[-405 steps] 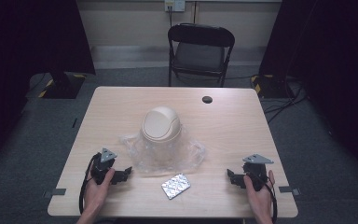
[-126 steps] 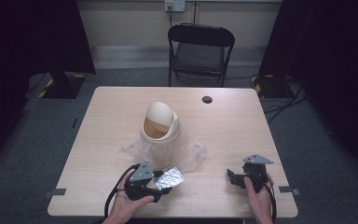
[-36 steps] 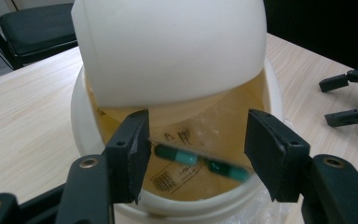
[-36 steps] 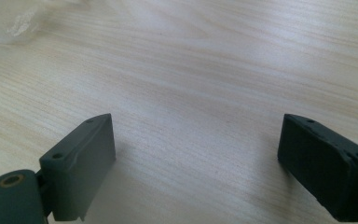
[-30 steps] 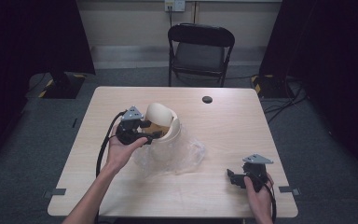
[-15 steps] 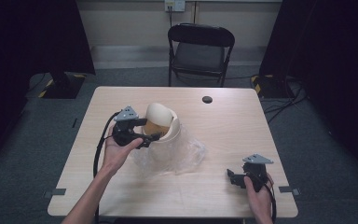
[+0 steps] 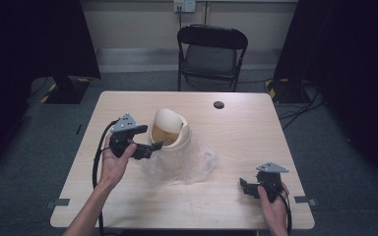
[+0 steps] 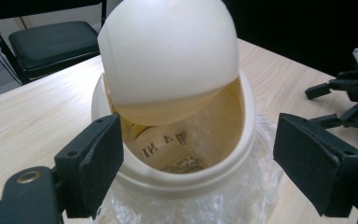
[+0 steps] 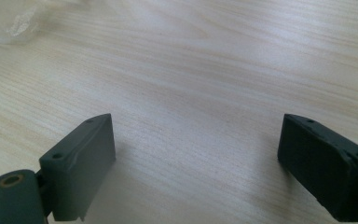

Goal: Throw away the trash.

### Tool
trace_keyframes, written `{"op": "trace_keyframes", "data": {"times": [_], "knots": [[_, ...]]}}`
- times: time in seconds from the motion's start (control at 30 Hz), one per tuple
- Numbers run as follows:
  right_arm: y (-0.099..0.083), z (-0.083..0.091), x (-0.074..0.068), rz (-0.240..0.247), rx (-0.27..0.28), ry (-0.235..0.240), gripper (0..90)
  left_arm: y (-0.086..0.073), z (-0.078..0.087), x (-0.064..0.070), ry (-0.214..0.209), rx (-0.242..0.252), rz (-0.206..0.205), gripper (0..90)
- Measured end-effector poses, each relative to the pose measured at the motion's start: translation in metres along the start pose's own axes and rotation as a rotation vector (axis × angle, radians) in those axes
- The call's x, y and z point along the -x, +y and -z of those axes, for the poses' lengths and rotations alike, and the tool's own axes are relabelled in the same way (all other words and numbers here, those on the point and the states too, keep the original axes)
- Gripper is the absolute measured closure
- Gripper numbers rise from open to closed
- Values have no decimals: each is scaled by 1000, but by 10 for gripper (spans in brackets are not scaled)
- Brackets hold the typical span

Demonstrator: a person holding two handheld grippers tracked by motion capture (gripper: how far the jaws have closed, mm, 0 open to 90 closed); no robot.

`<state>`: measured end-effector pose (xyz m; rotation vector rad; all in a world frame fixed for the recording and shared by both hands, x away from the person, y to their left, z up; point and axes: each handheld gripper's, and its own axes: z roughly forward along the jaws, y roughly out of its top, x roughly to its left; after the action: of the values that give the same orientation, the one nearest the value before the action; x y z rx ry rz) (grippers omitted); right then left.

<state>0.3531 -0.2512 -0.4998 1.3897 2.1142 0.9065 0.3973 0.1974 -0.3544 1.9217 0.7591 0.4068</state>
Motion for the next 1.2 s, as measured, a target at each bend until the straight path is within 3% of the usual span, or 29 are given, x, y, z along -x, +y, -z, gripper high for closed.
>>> {"op": "trace_keyframes", "data": {"times": [0.27, 0.37, 0.43, 0.5, 0.7, 0.93, 1.2], "knots": [[0, 0, 0, 0, 0, 0, 101, -13, 17, -3, 42, -9, 53, 160], [0, 0, 0, 0, 0, 0, 101, -19, 23, -4, 31, -1, 89, 163], [0, 0, 0, 0, 0, 0, 101, -21, 27, -2, 70, -18, 61, 162], [0, 0, 0, 0, 0, 0, 101, -25, 32, -1, 72, -22, 50, 161], [0, 0, 0, 0, 0, 0, 101, -43, 44, -4, 84, -20, 82, 161], [0, 0, 0, 0, 0, 0, 101, -64, 59, -17, 135, -7, 136, 162], [0, 0, 0, 0, 0, 0, 101, -91, 66, -25, 180, -51, 170, 162]]}}
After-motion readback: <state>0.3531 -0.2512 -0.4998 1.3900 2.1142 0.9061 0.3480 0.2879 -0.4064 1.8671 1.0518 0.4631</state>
